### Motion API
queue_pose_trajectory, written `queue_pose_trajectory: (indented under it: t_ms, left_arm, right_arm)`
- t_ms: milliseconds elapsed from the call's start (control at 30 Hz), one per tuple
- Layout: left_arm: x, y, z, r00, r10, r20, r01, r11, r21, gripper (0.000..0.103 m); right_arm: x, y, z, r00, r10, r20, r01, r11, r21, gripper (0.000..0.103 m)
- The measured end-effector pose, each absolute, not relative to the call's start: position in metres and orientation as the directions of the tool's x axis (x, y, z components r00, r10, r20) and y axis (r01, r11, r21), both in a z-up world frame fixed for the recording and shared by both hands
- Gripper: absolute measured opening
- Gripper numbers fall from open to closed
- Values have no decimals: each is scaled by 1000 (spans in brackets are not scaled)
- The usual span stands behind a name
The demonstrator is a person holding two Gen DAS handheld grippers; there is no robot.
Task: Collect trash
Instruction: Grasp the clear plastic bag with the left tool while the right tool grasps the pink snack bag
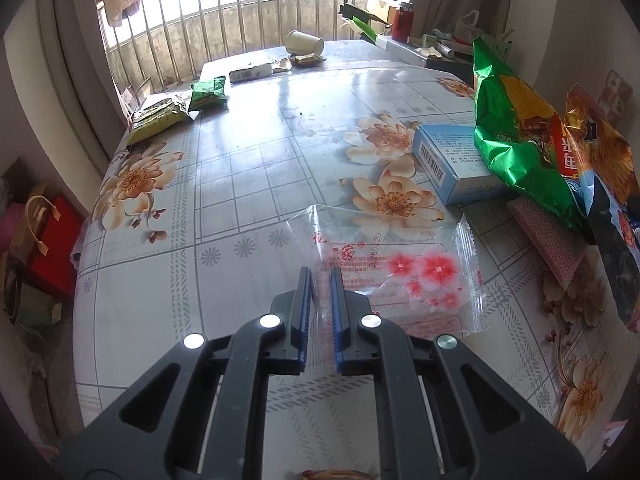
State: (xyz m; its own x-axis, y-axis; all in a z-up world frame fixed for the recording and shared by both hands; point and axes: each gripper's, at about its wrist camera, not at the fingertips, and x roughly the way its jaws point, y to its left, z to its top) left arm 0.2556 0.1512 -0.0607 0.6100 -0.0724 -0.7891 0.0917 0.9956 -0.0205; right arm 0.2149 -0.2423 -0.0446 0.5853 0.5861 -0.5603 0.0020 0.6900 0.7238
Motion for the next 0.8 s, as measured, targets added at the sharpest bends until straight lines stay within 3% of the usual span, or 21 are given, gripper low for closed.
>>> queue_pose_trajectory:
  t_ms: [800]
  left_arm:
    - [192,166,5,688,-187,-702,124,982,-141,6]
  right_arm:
    - [168,-282,-31,635,601,-486,10,622,783,16]
